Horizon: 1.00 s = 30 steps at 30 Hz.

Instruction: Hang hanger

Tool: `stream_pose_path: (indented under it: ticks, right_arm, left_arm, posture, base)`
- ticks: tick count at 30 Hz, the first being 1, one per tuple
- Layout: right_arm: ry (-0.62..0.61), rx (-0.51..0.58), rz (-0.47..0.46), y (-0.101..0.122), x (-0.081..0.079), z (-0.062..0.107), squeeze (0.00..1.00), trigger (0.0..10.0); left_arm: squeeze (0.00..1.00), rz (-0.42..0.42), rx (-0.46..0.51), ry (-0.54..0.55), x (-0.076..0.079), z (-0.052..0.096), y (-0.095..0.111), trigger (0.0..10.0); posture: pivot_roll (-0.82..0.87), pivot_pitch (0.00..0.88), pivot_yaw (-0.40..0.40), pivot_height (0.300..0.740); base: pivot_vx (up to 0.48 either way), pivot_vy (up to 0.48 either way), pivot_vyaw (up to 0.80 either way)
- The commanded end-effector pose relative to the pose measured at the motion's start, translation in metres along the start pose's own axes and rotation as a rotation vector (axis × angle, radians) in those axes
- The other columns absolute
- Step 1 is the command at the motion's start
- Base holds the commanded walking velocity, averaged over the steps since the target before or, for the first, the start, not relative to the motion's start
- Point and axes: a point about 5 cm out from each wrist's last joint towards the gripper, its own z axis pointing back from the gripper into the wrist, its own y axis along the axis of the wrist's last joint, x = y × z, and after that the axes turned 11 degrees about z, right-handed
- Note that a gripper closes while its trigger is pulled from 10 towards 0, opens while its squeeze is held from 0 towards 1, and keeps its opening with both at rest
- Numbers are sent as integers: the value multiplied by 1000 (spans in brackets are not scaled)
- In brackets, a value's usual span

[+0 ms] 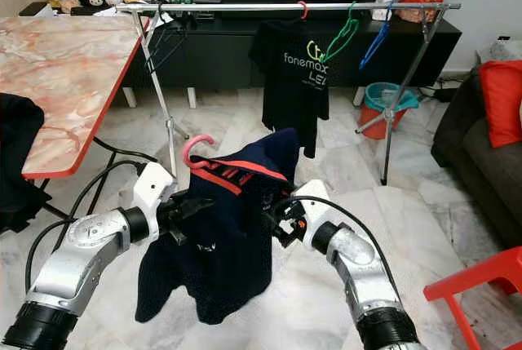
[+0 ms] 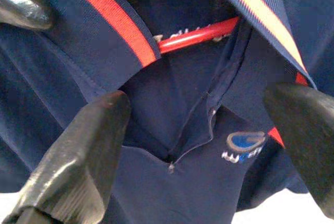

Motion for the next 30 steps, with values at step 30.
stream_pose_path:
  ticks: [30]
  right_arm:
    - [-53, 29, 49, 3, 0, 11, 0, 10000]
  left_arm:
    - [0, 5, 4, -12, 4, 5, 2, 10000]
  posture:
    - [152, 0, -19, 736]
  base:
    - [0, 0, 0]
